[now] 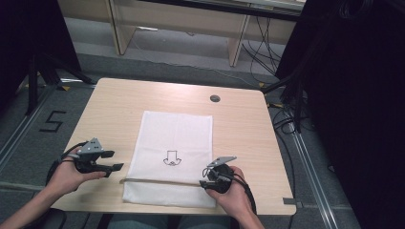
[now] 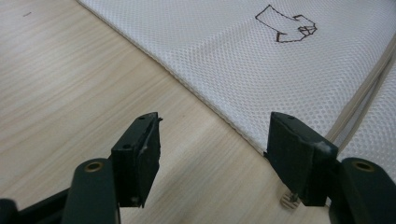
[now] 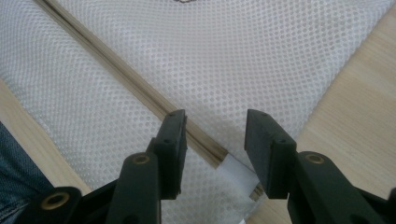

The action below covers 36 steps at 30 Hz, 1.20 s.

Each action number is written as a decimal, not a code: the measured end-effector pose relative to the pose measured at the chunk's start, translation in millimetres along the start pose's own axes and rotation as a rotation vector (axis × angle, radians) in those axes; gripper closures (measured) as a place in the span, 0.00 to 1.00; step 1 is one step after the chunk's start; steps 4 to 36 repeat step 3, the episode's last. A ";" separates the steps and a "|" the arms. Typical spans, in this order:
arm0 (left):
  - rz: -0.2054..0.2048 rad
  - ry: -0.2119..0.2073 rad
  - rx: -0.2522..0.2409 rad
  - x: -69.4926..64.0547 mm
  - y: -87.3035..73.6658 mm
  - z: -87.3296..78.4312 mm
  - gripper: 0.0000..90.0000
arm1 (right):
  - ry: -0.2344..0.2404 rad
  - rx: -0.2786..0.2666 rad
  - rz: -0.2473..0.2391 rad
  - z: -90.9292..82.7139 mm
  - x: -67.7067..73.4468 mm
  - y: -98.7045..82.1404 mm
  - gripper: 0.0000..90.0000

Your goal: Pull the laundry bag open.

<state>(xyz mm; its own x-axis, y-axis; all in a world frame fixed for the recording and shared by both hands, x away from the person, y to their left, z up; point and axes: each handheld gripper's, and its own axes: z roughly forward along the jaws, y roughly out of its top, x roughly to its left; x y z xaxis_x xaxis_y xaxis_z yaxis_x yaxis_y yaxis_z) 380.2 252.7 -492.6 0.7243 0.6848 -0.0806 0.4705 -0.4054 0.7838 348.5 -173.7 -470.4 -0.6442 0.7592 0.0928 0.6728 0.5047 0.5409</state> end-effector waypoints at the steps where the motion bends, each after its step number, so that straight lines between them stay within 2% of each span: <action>1: 0.005 0.006 0.011 0.3 -0.3 0.8 0.39 | -0.003 0.001 -0.004 0.2 0.2 0.2 0.66; 36: 0.002 -0.002 0.008 -0.4 -0.4 1.0 0.39 | 0.004 -0.006 -0.011 1.2 0.7 0.5 0.66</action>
